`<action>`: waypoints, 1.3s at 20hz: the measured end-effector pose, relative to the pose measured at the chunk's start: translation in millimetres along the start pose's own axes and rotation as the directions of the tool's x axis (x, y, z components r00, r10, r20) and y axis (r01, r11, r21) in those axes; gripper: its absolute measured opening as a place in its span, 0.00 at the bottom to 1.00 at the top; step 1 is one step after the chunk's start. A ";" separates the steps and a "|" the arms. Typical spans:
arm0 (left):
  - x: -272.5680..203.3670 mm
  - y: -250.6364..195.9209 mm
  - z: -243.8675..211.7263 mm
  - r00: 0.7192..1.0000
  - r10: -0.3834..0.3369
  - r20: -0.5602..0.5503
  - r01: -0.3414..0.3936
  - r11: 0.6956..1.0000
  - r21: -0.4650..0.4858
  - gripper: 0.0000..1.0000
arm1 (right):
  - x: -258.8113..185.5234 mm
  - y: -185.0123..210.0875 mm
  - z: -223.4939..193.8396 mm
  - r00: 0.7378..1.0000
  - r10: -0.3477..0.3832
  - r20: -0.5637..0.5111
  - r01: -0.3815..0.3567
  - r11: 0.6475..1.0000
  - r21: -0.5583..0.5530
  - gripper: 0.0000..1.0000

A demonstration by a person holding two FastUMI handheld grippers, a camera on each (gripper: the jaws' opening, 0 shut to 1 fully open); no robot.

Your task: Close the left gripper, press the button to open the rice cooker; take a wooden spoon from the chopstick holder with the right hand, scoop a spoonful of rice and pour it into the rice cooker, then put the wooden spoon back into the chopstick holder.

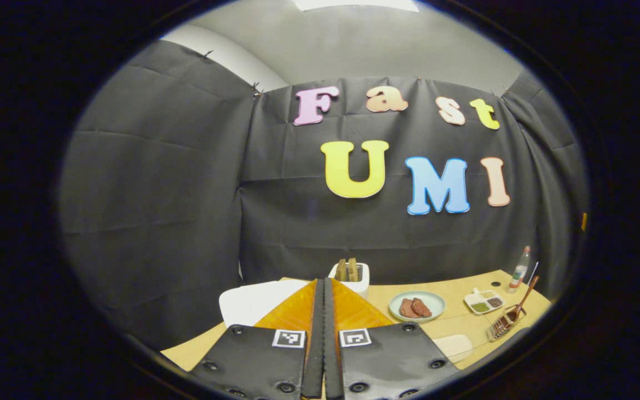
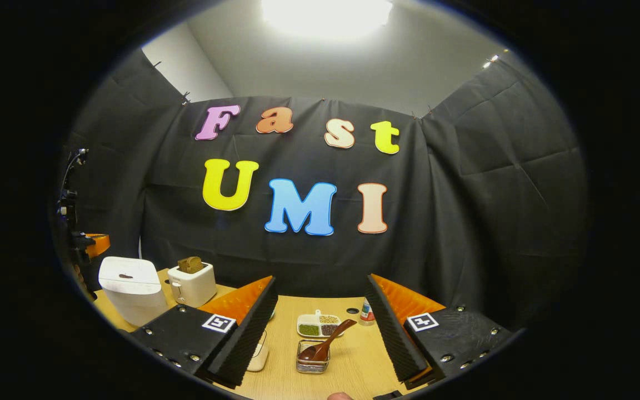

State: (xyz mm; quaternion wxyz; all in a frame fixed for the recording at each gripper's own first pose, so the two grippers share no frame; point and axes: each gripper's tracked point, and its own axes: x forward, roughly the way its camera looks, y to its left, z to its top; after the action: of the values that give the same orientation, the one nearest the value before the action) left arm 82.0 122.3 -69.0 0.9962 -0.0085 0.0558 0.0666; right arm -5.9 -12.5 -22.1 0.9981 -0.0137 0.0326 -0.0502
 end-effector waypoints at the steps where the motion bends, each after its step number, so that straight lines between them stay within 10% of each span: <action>1: 7.4 3.4 -5.0 1.000 0.001 -0.013 -0.002 1.000 -0.003 0.08 | 0.1 -0.5 -1.5 1.000 -0.008 -0.004 0.008 1.000 0.000 0.96; 26: 79.3 32.1 -135.5 0.953 0.004 -0.304 -0.041 0.993 -0.114 0.09 | 3.3 3.9 -8.1 0.998 -0.052 -0.029 0.051 0.998 -0.037 0.96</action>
State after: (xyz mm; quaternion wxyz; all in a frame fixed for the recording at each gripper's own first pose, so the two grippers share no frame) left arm 140.9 161.2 -212.9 0.9727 -0.0771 0.2040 0.0790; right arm -2.8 -9.1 -30.5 0.9955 -0.0317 0.0480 -0.0755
